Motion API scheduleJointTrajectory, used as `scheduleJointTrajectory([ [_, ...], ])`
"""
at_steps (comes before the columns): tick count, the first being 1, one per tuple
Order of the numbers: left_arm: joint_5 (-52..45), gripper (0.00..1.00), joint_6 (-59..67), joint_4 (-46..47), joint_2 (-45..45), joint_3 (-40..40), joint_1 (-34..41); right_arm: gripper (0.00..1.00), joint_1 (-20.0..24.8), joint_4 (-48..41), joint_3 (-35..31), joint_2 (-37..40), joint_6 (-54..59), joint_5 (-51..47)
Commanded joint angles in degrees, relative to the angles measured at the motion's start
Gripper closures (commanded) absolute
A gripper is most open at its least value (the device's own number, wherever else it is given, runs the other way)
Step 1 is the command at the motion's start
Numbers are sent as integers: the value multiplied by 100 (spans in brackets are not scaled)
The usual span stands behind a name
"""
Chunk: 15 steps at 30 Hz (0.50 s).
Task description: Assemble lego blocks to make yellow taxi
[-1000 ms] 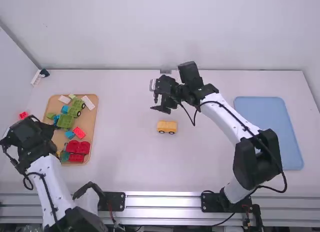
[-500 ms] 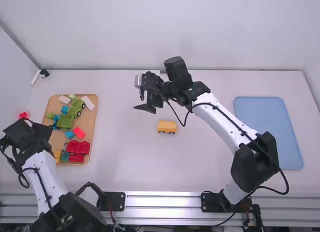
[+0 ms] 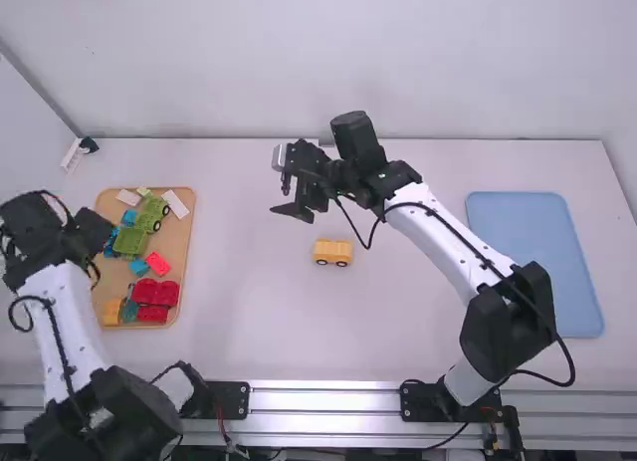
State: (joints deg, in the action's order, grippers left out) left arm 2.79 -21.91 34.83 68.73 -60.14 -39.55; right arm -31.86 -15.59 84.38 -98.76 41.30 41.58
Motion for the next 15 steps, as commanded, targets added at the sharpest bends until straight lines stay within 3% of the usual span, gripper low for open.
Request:
scheduleJointTrajectory([
  [1,-166,1,249,57,389,-339,608,1,0,9,109,-24,-37,17],
  [9,476,1,245,914,1928,-1672,1563,1,0,-118,109,-24,-35,-219],
  [11,970,1,173,1517,2568,-2319,1593,1,0,-146,109,-24,-39,-289],
  [15,999,1,116,2103,3206,-2970,1309,1,63,-153,109,-24,-37,-284],
])
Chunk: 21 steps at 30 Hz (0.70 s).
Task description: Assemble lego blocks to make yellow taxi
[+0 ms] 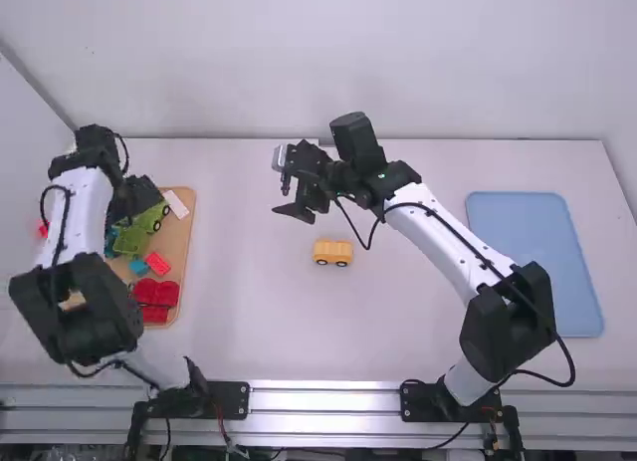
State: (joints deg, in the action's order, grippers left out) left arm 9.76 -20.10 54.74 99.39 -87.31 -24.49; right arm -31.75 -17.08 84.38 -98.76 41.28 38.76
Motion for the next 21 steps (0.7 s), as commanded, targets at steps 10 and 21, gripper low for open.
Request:
scheduleJointTrajectory([
  [10,-444,1,-66,-162,-289,597,-1513,1,151,57,109,-24,-33,-28],
  [21,-1084,18,2081,-802,-1749,2361,-2653,1,249,13,109,-24,219,-24],
])
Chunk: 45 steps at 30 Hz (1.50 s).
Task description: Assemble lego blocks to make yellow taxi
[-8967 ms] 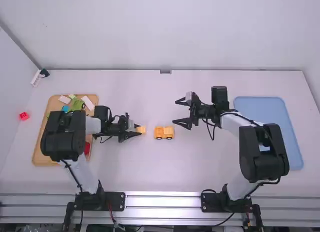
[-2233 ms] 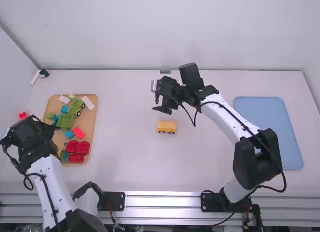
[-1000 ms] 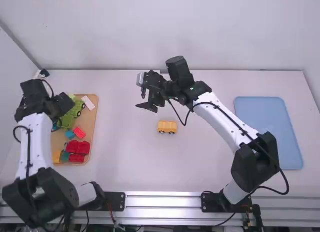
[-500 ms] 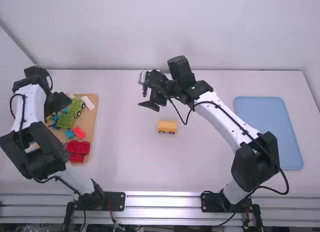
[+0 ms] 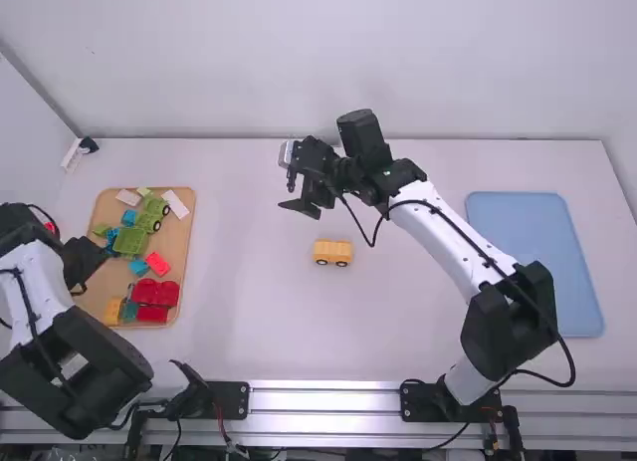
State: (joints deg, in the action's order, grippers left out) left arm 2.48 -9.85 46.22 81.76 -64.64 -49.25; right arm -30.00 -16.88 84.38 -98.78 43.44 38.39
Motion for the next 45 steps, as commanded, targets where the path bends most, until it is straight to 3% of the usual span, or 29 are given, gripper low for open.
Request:
scheduleJointTrajectory([
  [1,-356,18,1270,107,61,94,-229,1,107,-4,109,-22,-15,11],
  [3,-354,19,2052,367,306,68,-295,1,177,-2,109,-22,-13,15],
  [4,-354,15,2533,492,487,52,-271,1,214,9,109,-22,-17,22],
  [5,-352,1,2962,570,708,57,-199,1,247,17,109,-22,-15,39],
  [12,785,1,2706,68,1281,59,-164,1,273,11,120,-22,-15,-7],
  [14,531,32,3126,-103,1355,61,-162,1,275,17,120,-22,-17,-98],
  [15,450,43,3248,-114,1362,61,-162,1,275,20,120,-22,-15,-114],
  [16,140,64,3755,-105,1368,92,-195,1,275,33,120,-22,-22,-219],
  [18,20,55,3982,-63,1366,136,-278,1,275,57,120,-22,-105,-304],
  [19,68,44,4013,-81,1368,197,-348,1,275,59,120,-22,-173,-391],
  [21,254,33,3748,-267,1368,310,-413,1,273,28,120,-22,-162,-393],
  [28,299,34,3965,-931,1366,883,-431,1,258,15,120,-22,-162,-570],
  [29,313,9,3963,-942,1366,918,-433,1,258,17,120,-22,-151,-573],
  [31,256,7,3965,-942,1366,942,-433,1,280,31,120,-22,-144,-570],
  [33,-55,14,4050,-994,1366,944,-433,1,280,70,120,-22,-142,-568],
  [34,-162,26,4227,-1029,1366,946,-442,1,278,101,120,-22,-155,-573],
  [38,-146,39,4339,-1268,1368,1036,-442,1,254,153,120,-22,-162,-573],
  [40,-179,61,4511,-1386,1368,1110,-426,1,275,168,120,-22,-166,-597],
  [45,-212,59,4690,-1484,1366,1222,-402,1,216,195,120,-22,-164,-791],
])
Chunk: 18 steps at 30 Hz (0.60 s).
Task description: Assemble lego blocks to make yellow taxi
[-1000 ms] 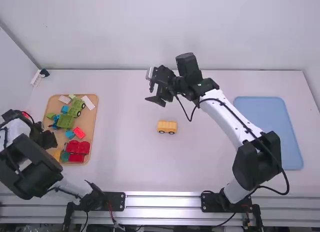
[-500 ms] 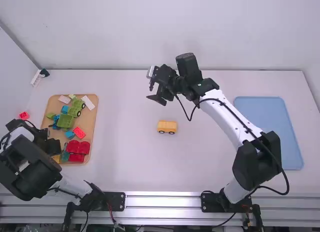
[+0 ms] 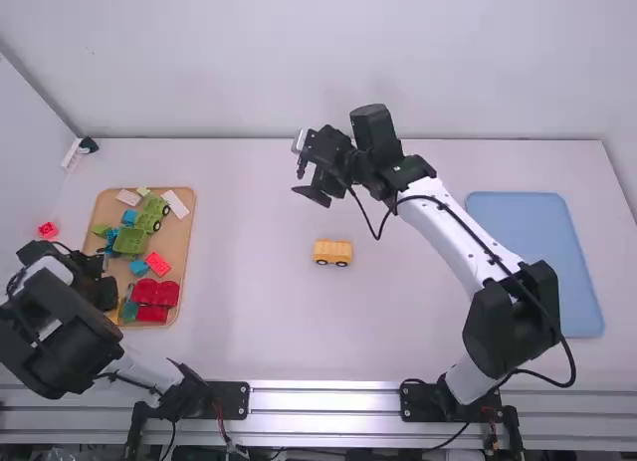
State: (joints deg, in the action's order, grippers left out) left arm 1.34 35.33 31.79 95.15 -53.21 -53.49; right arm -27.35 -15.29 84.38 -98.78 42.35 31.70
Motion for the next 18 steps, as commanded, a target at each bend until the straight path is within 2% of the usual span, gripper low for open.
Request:
scheduleJointTrajectory([
  [1,-114,58,173,-57,26,79,15,1,-52,37,120,-22,-55,-144],
  [4,-225,53,256,-79,26,76,-20,1,-44,76,120,-22,-61,-199],
  [7,-214,40,310,-131,46,79,-24,1,-61,105,120,-22,-59,-177],
  [10,-203,51,466,-219,81,79,-22,1,-96,96,120,-22,-59,-177],
  [18,-245,52,496,-267,258,79,-52,1,-63,83,120,-22,-214,-175],
])
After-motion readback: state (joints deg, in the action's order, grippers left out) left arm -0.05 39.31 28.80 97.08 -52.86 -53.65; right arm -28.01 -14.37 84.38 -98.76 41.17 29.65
